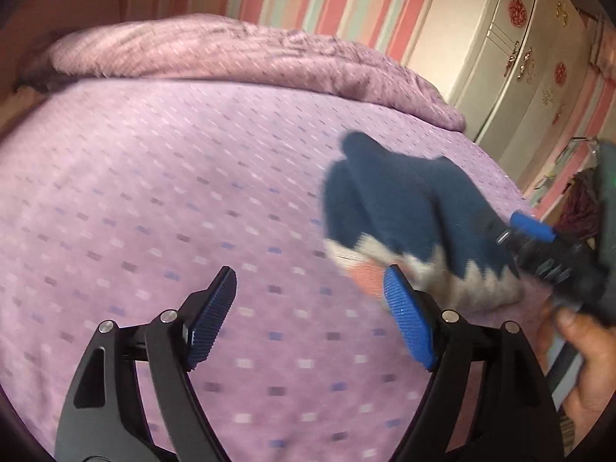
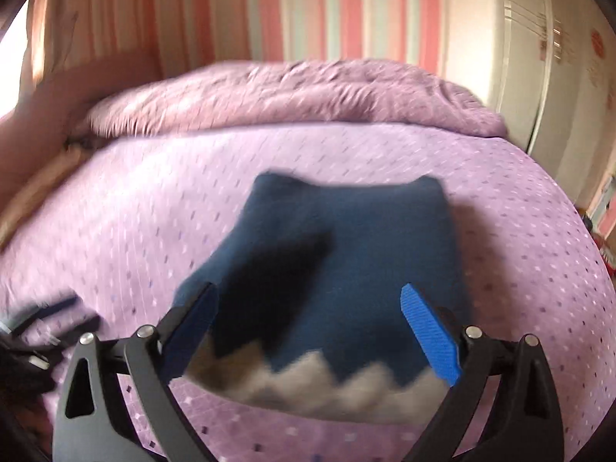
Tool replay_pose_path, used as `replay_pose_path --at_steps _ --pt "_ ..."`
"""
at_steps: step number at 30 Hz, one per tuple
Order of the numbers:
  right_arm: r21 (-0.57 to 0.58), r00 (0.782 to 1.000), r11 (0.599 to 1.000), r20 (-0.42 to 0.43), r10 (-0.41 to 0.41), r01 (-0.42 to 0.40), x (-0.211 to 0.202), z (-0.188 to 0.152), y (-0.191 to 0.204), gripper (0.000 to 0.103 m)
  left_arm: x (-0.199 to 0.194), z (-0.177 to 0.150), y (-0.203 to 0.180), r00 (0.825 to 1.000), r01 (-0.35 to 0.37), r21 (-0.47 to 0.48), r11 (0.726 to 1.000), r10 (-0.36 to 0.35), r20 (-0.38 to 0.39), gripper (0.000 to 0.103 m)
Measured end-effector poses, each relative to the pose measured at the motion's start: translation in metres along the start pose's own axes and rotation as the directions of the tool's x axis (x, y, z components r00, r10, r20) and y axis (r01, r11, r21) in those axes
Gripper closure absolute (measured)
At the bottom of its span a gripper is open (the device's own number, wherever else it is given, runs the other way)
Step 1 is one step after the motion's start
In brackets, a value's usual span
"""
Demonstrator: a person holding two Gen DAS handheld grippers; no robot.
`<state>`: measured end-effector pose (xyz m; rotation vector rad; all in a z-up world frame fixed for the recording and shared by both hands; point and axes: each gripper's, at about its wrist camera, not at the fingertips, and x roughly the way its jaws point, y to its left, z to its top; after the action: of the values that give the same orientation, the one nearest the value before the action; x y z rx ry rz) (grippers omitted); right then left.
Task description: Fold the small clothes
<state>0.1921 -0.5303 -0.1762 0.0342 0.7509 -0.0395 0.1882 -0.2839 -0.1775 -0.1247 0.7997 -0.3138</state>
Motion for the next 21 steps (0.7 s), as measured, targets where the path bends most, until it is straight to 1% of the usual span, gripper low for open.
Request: replay_pose_path --at_steps 2,3,4,5,6,8,10,13,15,17,20,21 --pt "-0.046 0.999 0.999 -0.044 0.002 -0.004 0.022 -0.011 0.024 0.007 -0.012 0.002 0.018 0.999 -0.047 0.028 0.998 0.047 0.019 0.019" --pt "-0.073 0.998 0.997 -0.064 -0.024 0.020 0.030 -0.015 0.034 0.007 -0.020 0.003 0.029 0.996 -0.081 0.051 0.995 0.079 0.035 0.015" --pt "-0.102 0.994 0.994 -0.093 -0.058 0.049 0.044 -0.022 0.043 0.007 -0.024 0.004 0.037 0.994 -0.099 0.061 0.993 0.097 0.044 0.012" --pt "-0.113 0.989 0.992 -0.130 -0.074 0.059 0.055 -0.028 0.050 0.006 -0.031 0.004 0.047 0.991 -0.128 0.067 0.990 0.124 0.059 0.010" --pt "-0.119 0.985 0.990 -0.148 -0.087 0.070 0.065 -0.033 0.053 0.002 -0.036 0.005 0.053 0.988 -0.141 0.068 0.988 0.136 0.066 0.008" --pt "-0.117 0.985 0.989 -0.135 -0.110 0.094 0.071 -0.037 0.058 0.001 -0.049 0.006 0.072 0.984 -0.167 0.072 0.983 0.162 0.076 0.007" --pt "-0.091 0.984 0.990 -0.137 -0.117 0.105 0.066 -0.030 0.057 0.002 -0.060 0.008 0.089 0.981 -0.182 0.062 0.981 0.176 0.081 0.005" --pt "-0.035 0.988 0.992 -0.087 -0.126 0.124 0.031 -0.019 0.053 0.002 -0.080 0.012 0.108 0.978 -0.194 0.054 0.979 0.189 0.094 0.003" --pt "-0.040 0.991 0.990 -0.029 -0.134 0.133 -0.003 -0.017 0.056 0.002 -0.092 0.015 0.112 0.975 -0.203 0.072 0.976 0.195 0.109 0.003" --pt "-0.048 0.990 0.989 -0.001 -0.143 0.143 -0.031 -0.019 0.061 0.002 -0.101 0.017 0.113 0.975 -0.205 0.081 0.975 0.196 0.110 0.003" --pt "-0.057 0.987 0.985 0.010 -0.160 0.161 -0.067 -0.024 0.069 0.002 -0.117 0.019 0.113 0.969 -0.230 0.086 0.970 0.220 0.110 0.003" --pt "-0.057 0.987 0.986 0.000 -0.160 0.159 -0.076 -0.026 0.071 0.002 -0.124 0.019 0.113 0.969 -0.235 0.089 0.968 0.226 0.101 0.003"
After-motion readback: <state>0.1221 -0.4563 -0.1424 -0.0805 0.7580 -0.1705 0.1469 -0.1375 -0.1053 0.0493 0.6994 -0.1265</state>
